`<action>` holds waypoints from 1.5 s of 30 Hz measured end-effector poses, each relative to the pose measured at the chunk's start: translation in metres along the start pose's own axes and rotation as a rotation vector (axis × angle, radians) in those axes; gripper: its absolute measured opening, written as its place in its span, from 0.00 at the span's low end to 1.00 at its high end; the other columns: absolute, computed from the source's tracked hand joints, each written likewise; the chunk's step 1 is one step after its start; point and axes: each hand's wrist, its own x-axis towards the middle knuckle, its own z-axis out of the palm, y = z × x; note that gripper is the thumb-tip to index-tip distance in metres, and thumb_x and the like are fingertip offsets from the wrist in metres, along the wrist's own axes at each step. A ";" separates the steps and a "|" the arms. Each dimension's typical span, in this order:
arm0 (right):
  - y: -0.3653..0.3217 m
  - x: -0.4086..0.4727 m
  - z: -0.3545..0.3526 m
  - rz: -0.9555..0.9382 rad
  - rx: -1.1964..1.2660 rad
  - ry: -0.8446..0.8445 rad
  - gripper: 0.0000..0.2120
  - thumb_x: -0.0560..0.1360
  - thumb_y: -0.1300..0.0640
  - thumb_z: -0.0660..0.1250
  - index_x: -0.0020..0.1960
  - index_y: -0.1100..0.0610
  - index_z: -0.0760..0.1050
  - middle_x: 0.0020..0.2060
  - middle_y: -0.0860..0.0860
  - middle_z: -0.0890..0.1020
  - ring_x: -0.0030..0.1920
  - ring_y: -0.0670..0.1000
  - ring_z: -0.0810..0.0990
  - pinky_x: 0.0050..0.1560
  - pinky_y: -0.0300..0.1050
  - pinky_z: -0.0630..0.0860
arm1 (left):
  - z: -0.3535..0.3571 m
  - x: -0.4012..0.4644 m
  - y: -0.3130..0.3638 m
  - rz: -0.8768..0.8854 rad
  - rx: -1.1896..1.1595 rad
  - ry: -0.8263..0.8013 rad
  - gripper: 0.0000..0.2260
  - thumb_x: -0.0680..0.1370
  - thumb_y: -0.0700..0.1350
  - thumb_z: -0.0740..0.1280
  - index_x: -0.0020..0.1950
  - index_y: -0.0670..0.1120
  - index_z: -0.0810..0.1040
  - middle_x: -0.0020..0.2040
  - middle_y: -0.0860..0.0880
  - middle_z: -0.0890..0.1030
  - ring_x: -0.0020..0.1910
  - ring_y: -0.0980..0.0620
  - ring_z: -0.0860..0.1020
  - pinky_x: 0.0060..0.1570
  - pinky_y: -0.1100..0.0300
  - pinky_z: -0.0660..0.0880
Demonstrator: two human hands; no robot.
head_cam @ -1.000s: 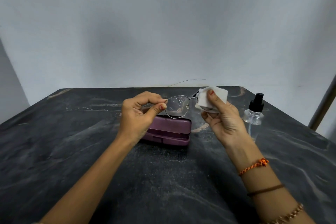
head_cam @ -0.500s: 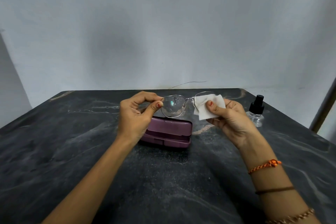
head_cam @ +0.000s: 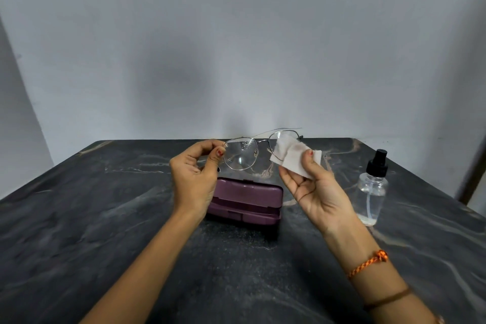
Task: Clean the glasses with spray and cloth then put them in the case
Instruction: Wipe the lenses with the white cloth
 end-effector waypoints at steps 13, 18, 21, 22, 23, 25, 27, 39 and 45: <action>0.026 -0.008 0.009 0.090 0.006 0.005 0.06 0.76 0.60 0.60 0.47 0.63 0.73 0.33 0.55 0.86 0.34 0.52 0.85 0.35 0.46 0.82 | 0.002 0.001 -0.005 0.040 -0.045 0.144 0.06 0.68 0.41 0.69 0.37 0.53 0.79 0.34 0.61 0.82 0.38 0.61 0.78 0.44 0.65 0.78; 0.036 -0.014 0.016 0.142 0.040 0.012 0.07 0.77 0.60 0.60 0.47 0.64 0.73 0.33 0.57 0.85 0.34 0.53 0.85 0.36 0.49 0.81 | 0.007 -0.006 -0.007 0.049 0.001 0.133 0.11 0.70 0.36 0.69 0.38 0.53 0.78 0.34 0.62 0.82 0.38 0.62 0.79 0.42 0.69 0.77; 0.042 -0.016 0.020 0.169 0.046 -0.028 0.10 0.77 0.58 0.58 0.46 0.64 0.73 0.33 0.58 0.85 0.34 0.53 0.85 0.36 0.49 0.81 | 0.012 -0.011 -0.008 0.073 0.027 0.108 0.11 0.70 0.35 0.69 0.38 0.52 0.78 0.33 0.59 0.82 0.37 0.65 0.78 0.39 0.73 0.74; 0.043 -0.017 0.021 0.170 0.055 -0.035 0.10 0.78 0.58 0.58 0.46 0.64 0.73 0.33 0.58 0.86 0.34 0.53 0.85 0.36 0.49 0.81 | 0.013 -0.013 -0.008 0.083 0.036 0.103 0.11 0.70 0.34 0.68 0.39 0.51 0.78 0.34 0.58 0.81 0.37 0.65 0.78 0.38 0.74 0.73; 0.043 -0.017 0.022 0.166 0.063 -0.038 0.10 0.78 0.58 0.58 0.47 0.64 0.73 0.34 0.58 0.86 0.34 0.53 0.85 0.36 0.49 0.82 | 0.014 -0.013 -0.008 0.090 0.046 0.099 0.11 0.71 0.34 0.68 0.39 0.51 0.78 0.36 0.57 0.80 0.37 0.66 0.78 0.37 0.74 0.73; 0.043 -0.017 0.022 0.153 0.068 -0.035 0.11 0.78 0.57 0.58 0.47 0.64 0.73 0.33 0.58 0.86 0.35 0.53 0.85 0.37 0.49 0.81 | 0.013 -0.014 -0.008 0.093 0.056 0.095 0.11 0.71 0.34 0.68 0.39 0.51 0.77 0.37 0.55 0.79 0.37 0.66 0.78 0.37 0.74 0.73; 0.042 -0.017 0.022 0.145 0.069 -0.033 0.11 0.77 0.56 0.58 0.48 0.64 0.73 0.34 0.58 0.86 0.35 0.54 0.85 0.37 0.50 0.81 | 0.013 -0.014 -0.008 0.091 0.063 0.092 0.11 0.71 0.34 0.68 0.40 0.51 0.77 0.37 0.55 0.79 0.37 0.65 0.78 0.38 0.74 0.73; 0.040 -0.016 0.019 0.069 0.060 -0.008 0.06 0.75 0.59 0.61 0.47 0.61 0.74 0.35 0.54 0.86 0.36 0.50 0.85 0.38 0.43 0.82 | 0.020 -0.024 -0.008 0.107 0.095 -0.001 0.12 0.69 0.33 0.69 0.39 0.52 0.78 0.38 0.51 0.80 0.39 0.62 0.78 0.42 0.71 0.74; 0.040 -0.015 0.019 0.038 0.027 -0.010 0.05 0.73 0.59 0.63 0.46 0.60 0.76 0.33 0.52 0.86 0.34 0.48 0.85 0.37 0.38 0.81 | 0.021 -0.025 -0.004 0.118 0.039 -0.080 0.08 0.67 0.40 0.71 0.39 0.53 0.79 0.38 0.51 0.80 0.40 0.59 0.79 0.43 0.67 0.76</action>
